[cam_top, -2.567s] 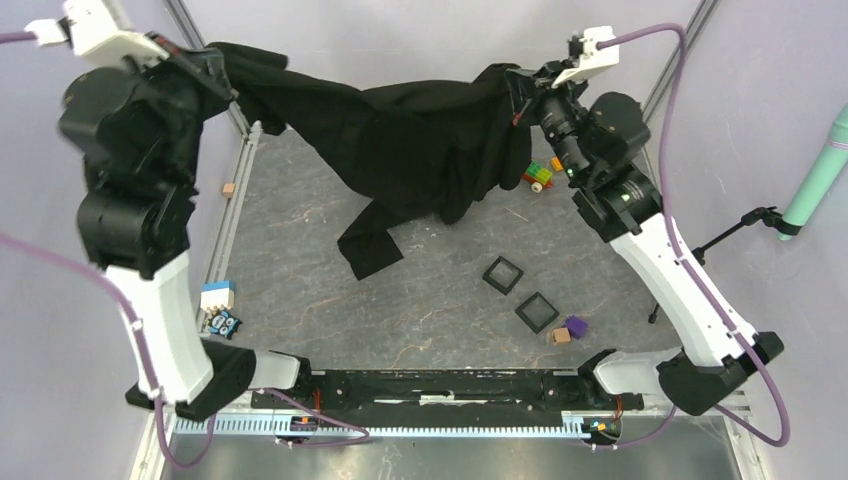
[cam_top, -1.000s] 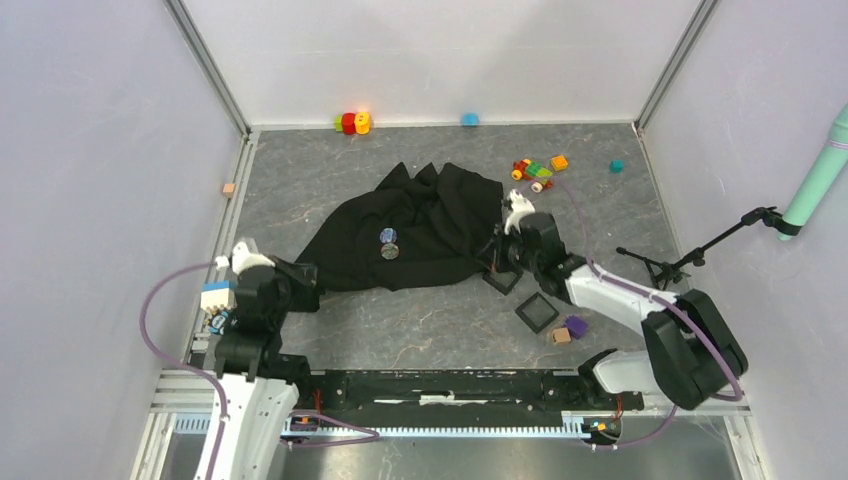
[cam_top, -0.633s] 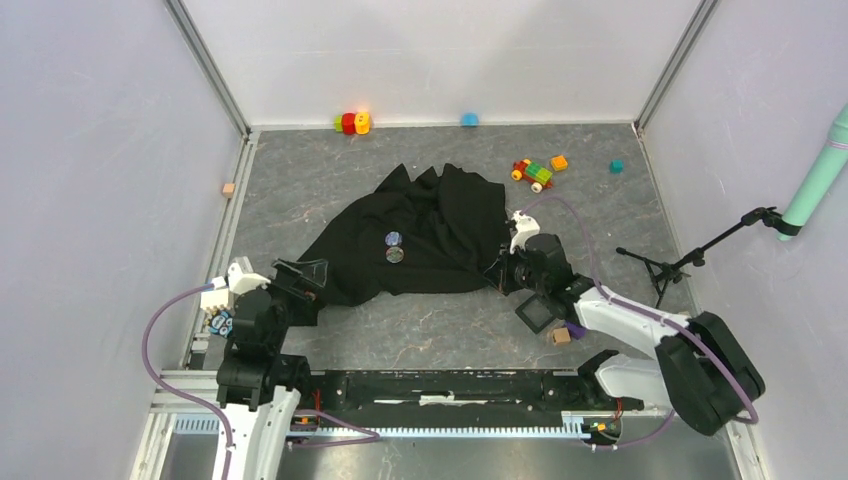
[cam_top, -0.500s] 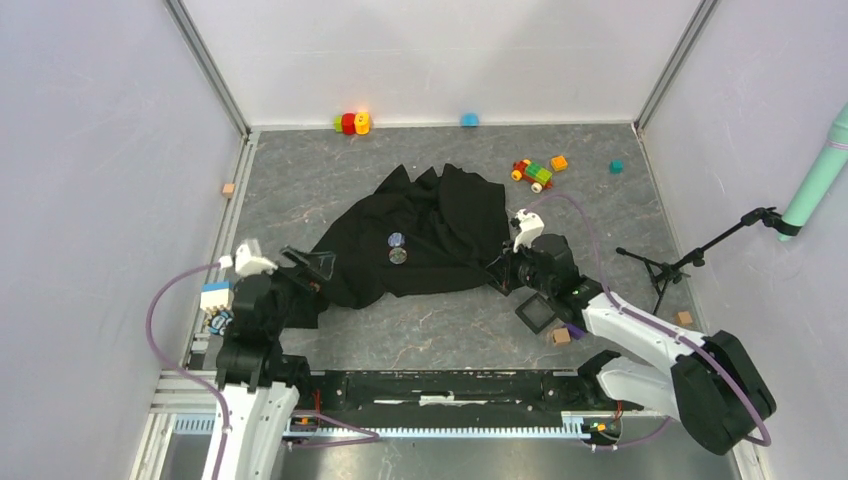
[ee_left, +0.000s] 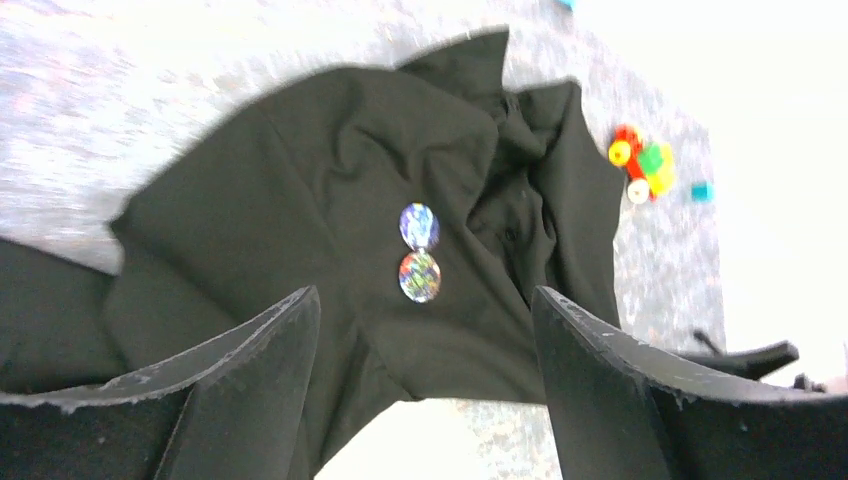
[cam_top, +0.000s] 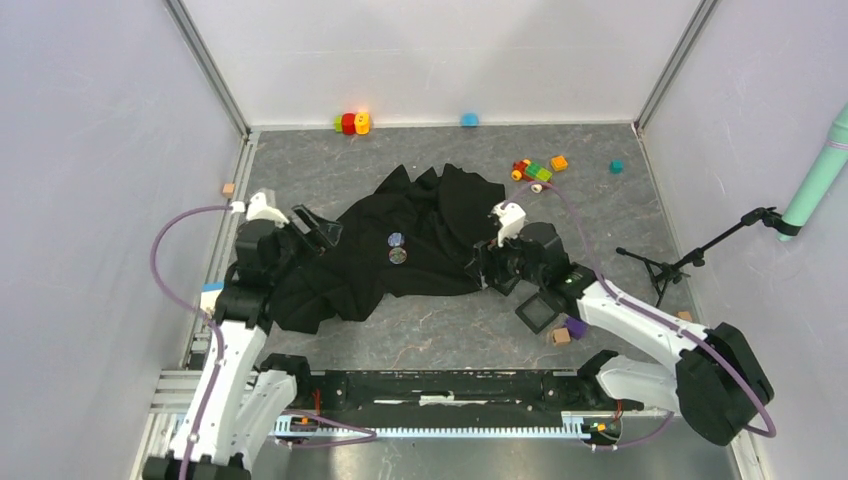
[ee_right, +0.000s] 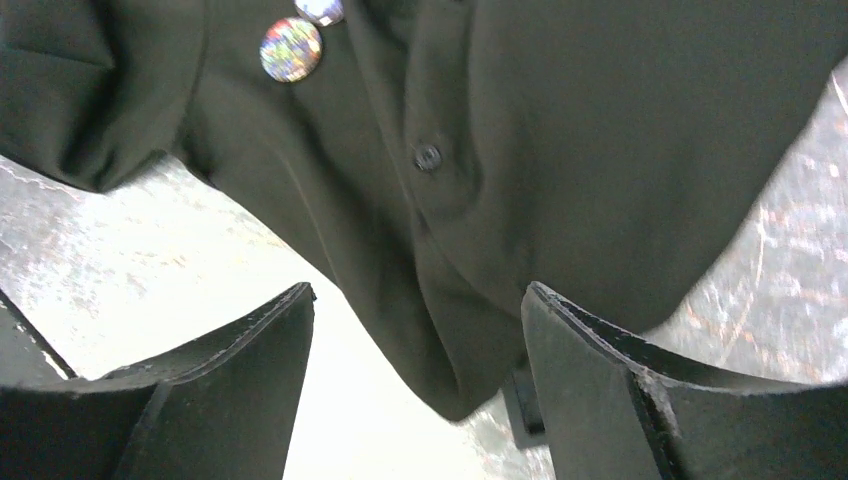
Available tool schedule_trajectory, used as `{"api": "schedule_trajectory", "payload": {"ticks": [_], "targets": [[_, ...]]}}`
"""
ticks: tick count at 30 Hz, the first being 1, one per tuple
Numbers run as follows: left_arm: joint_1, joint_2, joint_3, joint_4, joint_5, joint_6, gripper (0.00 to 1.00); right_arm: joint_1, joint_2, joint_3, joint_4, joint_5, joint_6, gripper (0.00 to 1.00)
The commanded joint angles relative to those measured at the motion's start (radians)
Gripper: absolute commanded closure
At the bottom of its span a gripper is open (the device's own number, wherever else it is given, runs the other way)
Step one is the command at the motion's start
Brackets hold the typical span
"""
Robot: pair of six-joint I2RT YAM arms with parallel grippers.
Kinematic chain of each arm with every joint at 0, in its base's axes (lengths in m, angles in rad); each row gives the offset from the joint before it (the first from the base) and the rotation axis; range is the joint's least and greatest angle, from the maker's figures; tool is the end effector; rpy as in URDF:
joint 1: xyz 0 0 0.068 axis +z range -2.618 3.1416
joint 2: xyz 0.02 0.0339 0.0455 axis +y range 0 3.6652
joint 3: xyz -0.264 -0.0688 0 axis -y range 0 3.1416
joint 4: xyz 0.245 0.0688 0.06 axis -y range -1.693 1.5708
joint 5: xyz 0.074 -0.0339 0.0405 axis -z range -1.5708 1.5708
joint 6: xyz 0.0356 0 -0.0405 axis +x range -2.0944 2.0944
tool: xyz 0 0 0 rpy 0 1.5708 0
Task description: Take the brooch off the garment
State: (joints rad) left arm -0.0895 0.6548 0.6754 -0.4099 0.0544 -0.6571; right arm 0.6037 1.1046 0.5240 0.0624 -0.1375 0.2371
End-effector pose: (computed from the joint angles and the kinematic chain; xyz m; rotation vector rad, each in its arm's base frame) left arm 0.1549 -0.0158 0.2977 -0.5247 1.9292 -0.5395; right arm 0.1899 0.1369 0.2110 -0.4763 2.0974 0.6447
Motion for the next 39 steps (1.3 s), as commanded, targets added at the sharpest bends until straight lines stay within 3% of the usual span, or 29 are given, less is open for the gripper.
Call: {"api": "schedule_trajectory", "payload": {"ticks": [1,9,17,22,25,29,33,39], "targets": [[-0.059,0.219,0.038,0.101,0.183,0.062,0.18,0.052,0.086,0.161,-0.007,0.003,-0.039,0.2],[-0.395,0.494,0.132,0.131,-0.121,0.144,0.2,0.103,0.276,0.283,-0.001,-0.01,-0.063,0.26],[-0.488,0.895,0.314,0.078,-0.227,0.234,0.28,0.113,0.43,0.263,0.155,-0.005,-0.069,0.34],[-0.499,1.007,0.332,0.117,-0.244,0.241,0.28,0.114,0.518,0.201,0.294,0.005,-0.048,0.37],[-0.498,1.044,0.336,0.114,-0.26,0.247,0.27,0.116,0.567,0.206,0.306,0.009,-0.04,0.44],[-0.498,1.073,0.337,0.105,-0.277,0.252,0.27,0.117,0.576,0.183,0.339,0.011,-0.037,0.68],[-0.499,1.102,0.348,0.104,-0.25,0.254,0.28,0.117,0.542,0.126,0.419,-0.006,-0.032,0.83],[-0.5,1.126,0.371,0.067,-0.279,0.278,0.5,0.119,0.494,0.058,0.52,-0.042,-0.022,0.94]]}}
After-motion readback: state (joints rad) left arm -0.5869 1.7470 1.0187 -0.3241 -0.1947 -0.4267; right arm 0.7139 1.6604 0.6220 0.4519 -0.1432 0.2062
